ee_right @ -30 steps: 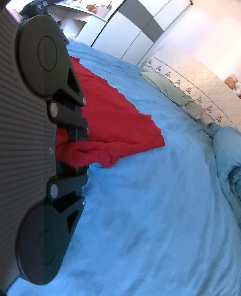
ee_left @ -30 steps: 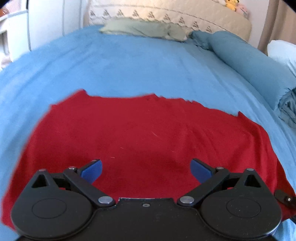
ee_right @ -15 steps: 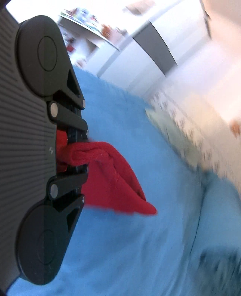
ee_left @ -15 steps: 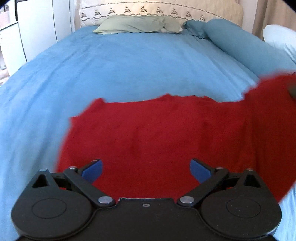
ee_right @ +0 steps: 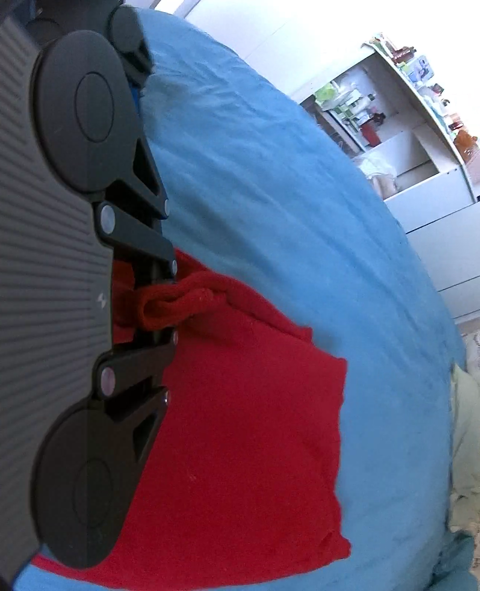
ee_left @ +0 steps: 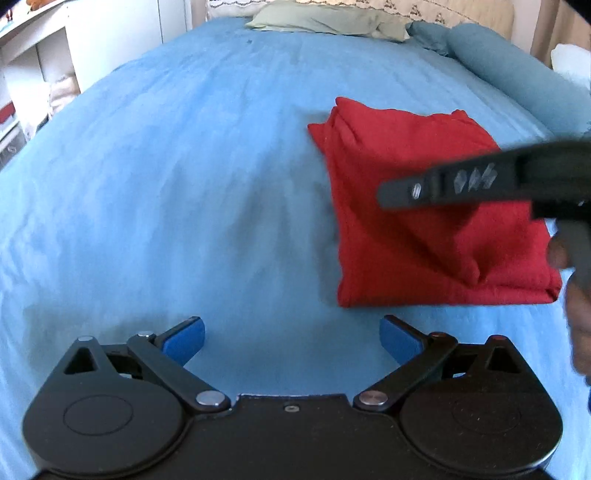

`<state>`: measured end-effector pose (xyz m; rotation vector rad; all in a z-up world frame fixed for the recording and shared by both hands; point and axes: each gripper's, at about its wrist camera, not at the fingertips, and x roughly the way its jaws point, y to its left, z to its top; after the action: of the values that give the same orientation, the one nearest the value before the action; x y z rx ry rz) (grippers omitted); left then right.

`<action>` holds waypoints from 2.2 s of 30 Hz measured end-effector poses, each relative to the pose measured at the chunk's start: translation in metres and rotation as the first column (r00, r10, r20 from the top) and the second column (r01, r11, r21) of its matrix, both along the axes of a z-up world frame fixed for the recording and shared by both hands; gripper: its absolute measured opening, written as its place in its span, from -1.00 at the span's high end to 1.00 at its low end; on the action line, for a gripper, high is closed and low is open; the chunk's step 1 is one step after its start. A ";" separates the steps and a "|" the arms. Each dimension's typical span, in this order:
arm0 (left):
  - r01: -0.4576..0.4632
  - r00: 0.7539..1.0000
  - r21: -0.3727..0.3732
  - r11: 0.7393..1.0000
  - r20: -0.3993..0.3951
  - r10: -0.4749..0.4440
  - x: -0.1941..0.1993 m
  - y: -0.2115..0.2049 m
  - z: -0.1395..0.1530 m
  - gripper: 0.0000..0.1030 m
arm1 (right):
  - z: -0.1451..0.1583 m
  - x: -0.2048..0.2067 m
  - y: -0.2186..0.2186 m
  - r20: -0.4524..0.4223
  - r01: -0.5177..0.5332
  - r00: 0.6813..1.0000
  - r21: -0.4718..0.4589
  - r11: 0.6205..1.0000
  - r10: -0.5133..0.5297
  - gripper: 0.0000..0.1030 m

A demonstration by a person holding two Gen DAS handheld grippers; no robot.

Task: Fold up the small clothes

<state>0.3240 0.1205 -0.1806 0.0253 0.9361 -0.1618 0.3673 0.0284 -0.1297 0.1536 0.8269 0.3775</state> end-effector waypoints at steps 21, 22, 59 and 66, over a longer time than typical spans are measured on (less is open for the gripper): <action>0.082 0.987 -0.120 0.989 0.148 -0.064 0.012 -0.021 0.028 -0.98 | 0.038 -0.083 -0.102 0.226 0.062 0.973 -0.050 0.997 -0.050 -0.78; 0.081 0.986 -0.132 0.988 0.153 -0.061 0.017 -0.023 0.030 -0.92 | 0.034 -0.090 -0.110 0.227 0.078 0.972 -0.077 0.994 -0.059 -0.78; -0.010 0.988 -0.007 1.000 0.154 0.011 0.012 -0.026 -0.009 -0.41 | -0.049 -0.114 -0.147 0.135 0.266 0.961 -0.223 0.938 -0.240 -0.79; 0.034 0.974 -0.035 0.999 0.226 -0.026 0.008 -0.027 0.036 -0.94 | -0.019 -0.115 -0.141 0.195 0.211 0.967 -0.251 0.945 -0.165 -1.00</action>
<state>0.3316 0.0938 -0.1447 0.0217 0.7059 -0.2006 0.2522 -0.1126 -0.1490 -0.0545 0.6784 0.0923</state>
